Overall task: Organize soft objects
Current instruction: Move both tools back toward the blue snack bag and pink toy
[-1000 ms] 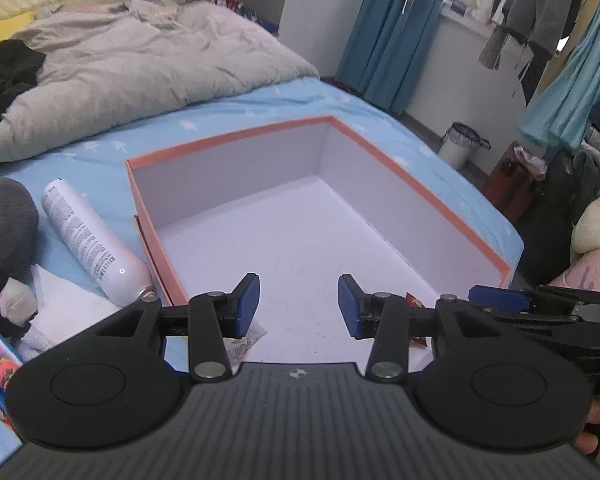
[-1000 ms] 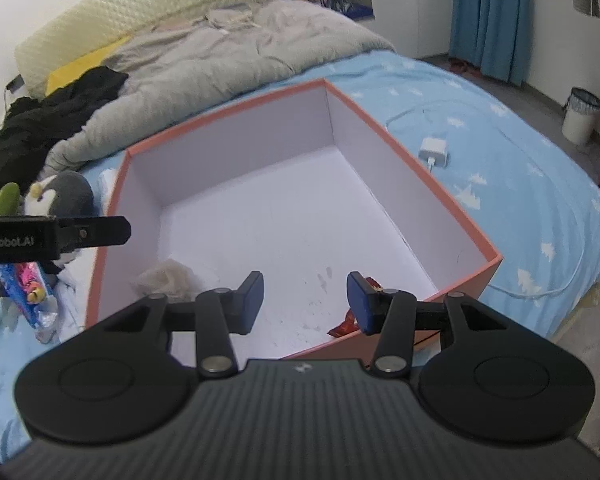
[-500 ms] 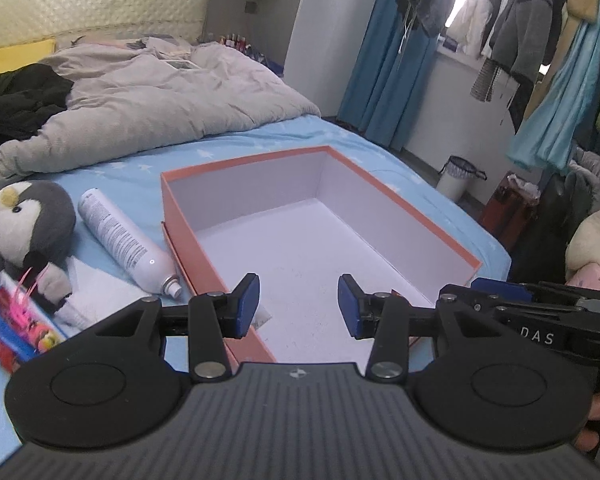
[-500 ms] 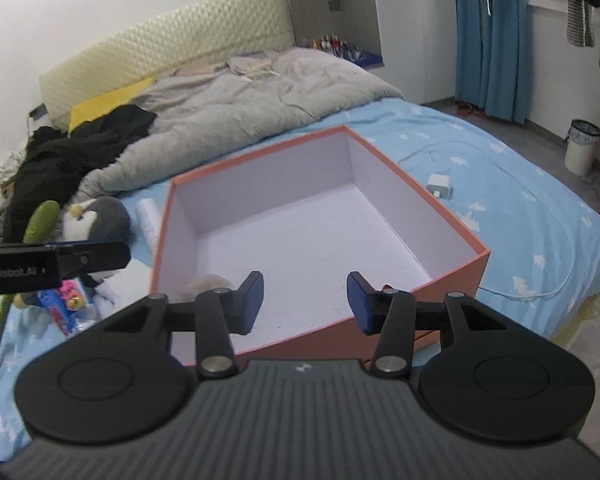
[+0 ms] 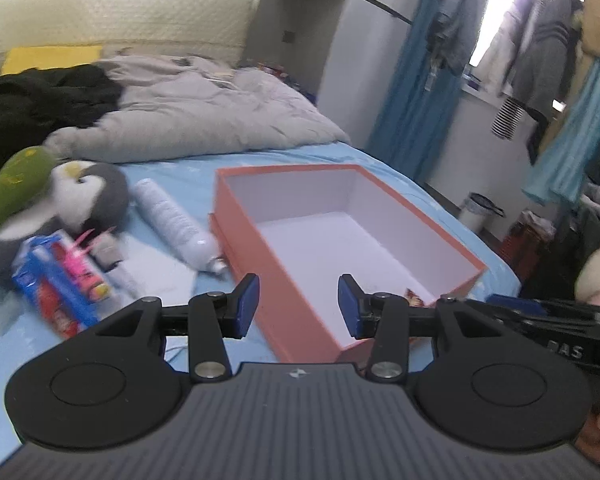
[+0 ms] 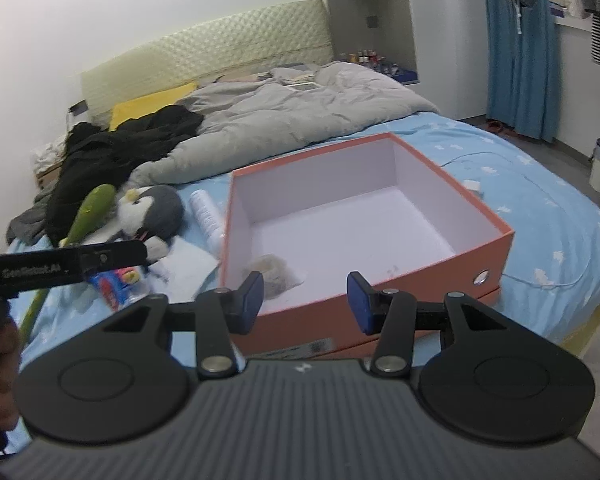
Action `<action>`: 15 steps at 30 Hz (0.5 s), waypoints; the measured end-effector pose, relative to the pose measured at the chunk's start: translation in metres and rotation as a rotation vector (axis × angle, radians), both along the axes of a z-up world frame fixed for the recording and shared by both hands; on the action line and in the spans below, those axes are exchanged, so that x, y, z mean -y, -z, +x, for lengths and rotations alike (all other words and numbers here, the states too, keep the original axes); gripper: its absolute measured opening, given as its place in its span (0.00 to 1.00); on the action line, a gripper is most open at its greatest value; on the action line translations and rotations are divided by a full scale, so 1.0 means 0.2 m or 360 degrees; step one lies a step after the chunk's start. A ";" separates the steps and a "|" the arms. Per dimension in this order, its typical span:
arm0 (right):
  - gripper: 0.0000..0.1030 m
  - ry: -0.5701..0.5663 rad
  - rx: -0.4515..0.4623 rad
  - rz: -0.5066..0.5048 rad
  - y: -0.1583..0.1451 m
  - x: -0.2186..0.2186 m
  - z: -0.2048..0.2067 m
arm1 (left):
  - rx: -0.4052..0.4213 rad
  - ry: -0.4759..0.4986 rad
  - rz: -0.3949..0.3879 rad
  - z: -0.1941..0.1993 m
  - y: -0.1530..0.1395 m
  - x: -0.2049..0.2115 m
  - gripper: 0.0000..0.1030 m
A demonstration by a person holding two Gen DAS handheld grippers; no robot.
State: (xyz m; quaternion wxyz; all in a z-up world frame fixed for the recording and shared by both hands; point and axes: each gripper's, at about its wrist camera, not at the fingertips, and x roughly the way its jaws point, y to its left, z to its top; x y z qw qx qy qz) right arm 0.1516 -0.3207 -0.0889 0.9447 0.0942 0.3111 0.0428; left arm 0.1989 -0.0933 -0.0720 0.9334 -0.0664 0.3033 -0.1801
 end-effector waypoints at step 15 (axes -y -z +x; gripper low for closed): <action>0.48 -0.0102 -0.0025 0.0089 0.06 -0.19 -0.14 | -0.0108 -0.0203 -0.0032 -0.19 0.10 -0.24 0.48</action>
